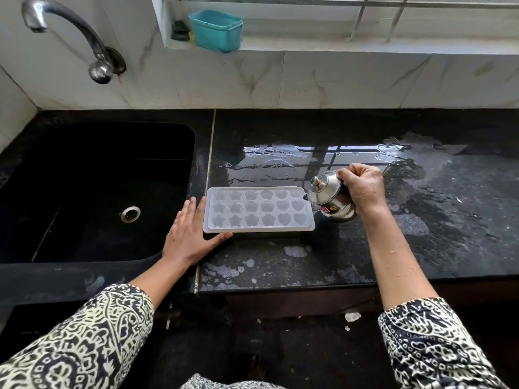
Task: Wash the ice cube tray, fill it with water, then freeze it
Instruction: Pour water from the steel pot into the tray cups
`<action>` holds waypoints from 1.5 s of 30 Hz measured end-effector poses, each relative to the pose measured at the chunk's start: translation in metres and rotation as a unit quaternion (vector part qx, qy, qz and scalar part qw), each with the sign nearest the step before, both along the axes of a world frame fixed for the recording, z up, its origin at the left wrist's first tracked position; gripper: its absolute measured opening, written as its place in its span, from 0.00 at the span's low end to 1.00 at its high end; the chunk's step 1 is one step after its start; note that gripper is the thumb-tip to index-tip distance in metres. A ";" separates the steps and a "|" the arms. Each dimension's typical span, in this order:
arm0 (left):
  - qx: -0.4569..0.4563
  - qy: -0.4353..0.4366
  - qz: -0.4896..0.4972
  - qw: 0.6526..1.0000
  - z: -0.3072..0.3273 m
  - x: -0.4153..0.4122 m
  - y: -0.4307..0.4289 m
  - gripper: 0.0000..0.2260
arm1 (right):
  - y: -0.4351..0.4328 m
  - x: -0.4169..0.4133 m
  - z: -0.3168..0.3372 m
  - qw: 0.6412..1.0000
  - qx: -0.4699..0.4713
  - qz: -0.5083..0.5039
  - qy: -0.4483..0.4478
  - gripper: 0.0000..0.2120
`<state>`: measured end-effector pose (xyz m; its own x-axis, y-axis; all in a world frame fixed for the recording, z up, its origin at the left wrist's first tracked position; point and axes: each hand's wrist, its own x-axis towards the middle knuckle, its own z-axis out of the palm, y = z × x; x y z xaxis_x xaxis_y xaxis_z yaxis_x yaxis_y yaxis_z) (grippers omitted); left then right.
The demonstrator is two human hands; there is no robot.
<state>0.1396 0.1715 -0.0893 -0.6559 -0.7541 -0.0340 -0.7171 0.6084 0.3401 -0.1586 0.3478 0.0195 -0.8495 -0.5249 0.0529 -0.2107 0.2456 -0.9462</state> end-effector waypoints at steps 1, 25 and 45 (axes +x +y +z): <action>-0.003 -0.001 0.001 1.000 0.000 0.000 0.000 0.52 | 0.000 0.000 0.000 1.000 0.002 -0.001 0.005 0.17; -0.001 -0.012 0.002 1.000 0.001 -0.001 0.001 0.51 | 0.005 -0.003 -0.001 0.997 -0.046 -0.013 -0.053 0.19; 0.000 -0.007 0.003 1.000 0.003 -0.001 0.002 0.52 | 0.004 -0.004 -0.002 0.974 -0.133 -0.019 -0.180 0.12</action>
